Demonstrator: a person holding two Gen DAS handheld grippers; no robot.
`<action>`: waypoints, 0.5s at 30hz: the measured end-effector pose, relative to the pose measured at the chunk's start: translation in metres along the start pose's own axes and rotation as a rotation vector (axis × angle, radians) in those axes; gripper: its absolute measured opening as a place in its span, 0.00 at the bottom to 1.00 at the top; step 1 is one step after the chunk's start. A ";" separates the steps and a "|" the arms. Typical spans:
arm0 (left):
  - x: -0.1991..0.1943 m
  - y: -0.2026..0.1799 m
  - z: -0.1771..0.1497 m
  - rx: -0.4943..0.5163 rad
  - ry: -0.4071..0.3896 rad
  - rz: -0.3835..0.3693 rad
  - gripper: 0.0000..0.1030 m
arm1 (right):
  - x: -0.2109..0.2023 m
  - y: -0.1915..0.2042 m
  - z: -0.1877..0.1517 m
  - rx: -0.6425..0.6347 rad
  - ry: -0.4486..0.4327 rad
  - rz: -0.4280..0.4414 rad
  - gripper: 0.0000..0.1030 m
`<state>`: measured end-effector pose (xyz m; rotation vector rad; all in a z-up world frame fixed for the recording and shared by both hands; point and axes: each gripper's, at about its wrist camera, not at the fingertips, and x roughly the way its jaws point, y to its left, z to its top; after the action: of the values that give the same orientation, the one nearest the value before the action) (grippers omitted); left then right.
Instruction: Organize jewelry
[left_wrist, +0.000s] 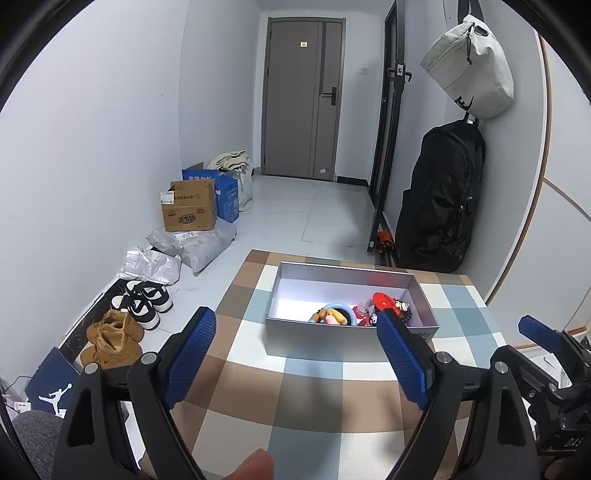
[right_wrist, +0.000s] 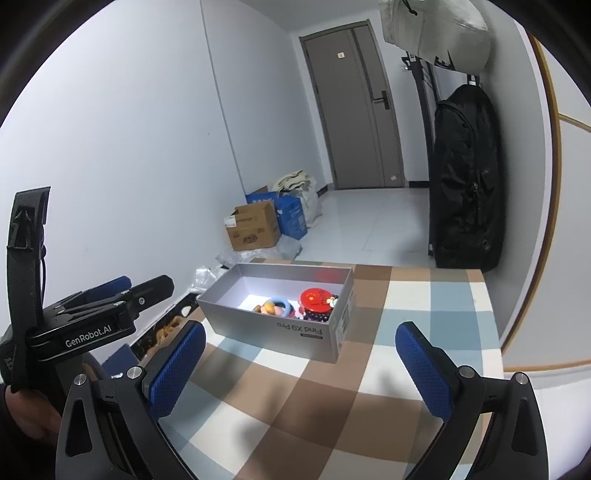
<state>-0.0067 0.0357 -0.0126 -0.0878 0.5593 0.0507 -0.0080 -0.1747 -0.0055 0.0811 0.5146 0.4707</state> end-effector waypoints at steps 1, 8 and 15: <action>0.001 0.000 0.000 -0.001 0.005 0.000 0.83 | 0.000 0.000 0.000 -0.001 0.002 0.000 1.00; 0.002 0.002 0.001 -0.012 0.021 -0.006 0.83 | 0.001 0.000 -0.001 0.004 0.016 0.008 1.00; 0.003 0.003 0.000 -0.024 0.025 -0.011 0.83 | 0.001 0.000 -0.001 0.006 0.020 0.016 1.00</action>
<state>-0.0041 0.0388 -0.0145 -0.1151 0.5836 0.0457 -0.0076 -0.1741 -0.0067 0.0862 0.5353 0.4858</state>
